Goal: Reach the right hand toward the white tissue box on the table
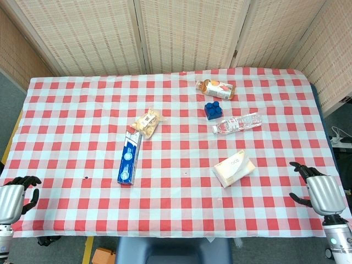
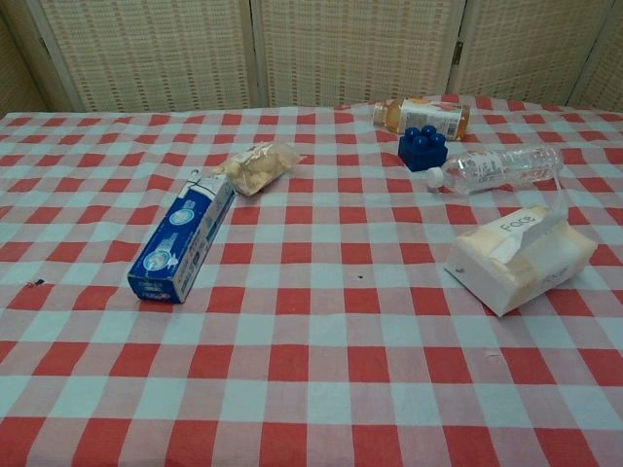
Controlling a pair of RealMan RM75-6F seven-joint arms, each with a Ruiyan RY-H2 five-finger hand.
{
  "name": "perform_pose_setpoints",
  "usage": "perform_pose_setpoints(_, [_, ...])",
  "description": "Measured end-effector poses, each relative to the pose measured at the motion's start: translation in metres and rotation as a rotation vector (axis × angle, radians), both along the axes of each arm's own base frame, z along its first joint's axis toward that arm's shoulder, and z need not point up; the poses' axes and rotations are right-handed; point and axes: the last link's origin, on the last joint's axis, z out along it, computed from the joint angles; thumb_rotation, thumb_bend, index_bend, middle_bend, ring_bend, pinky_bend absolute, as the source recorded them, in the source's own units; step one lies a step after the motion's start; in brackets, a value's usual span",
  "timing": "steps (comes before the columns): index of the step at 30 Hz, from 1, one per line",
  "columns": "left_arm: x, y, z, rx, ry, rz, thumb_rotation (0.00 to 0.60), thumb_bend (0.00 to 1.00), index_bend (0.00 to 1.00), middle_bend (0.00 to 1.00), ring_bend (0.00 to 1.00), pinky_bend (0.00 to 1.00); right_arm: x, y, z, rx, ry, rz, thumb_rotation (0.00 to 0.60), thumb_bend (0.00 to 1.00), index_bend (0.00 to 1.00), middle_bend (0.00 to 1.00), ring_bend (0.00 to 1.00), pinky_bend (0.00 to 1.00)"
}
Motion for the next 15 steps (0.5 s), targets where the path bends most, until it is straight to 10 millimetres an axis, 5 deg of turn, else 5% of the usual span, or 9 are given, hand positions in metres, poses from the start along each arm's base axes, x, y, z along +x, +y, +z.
perform_pose_setpoints(15, [0.0040, -0.0021, -0.0006, -0.017, -0.002, -0.005, 0.600, 0.52, 0.46, 0.48, 0.41, 0.58, -0.0024, -0.0060, -0.0039, -0.006, 0.010, 0.002, 0.600, 0.02, 0.22, 0.41, 0.41, 0.69])
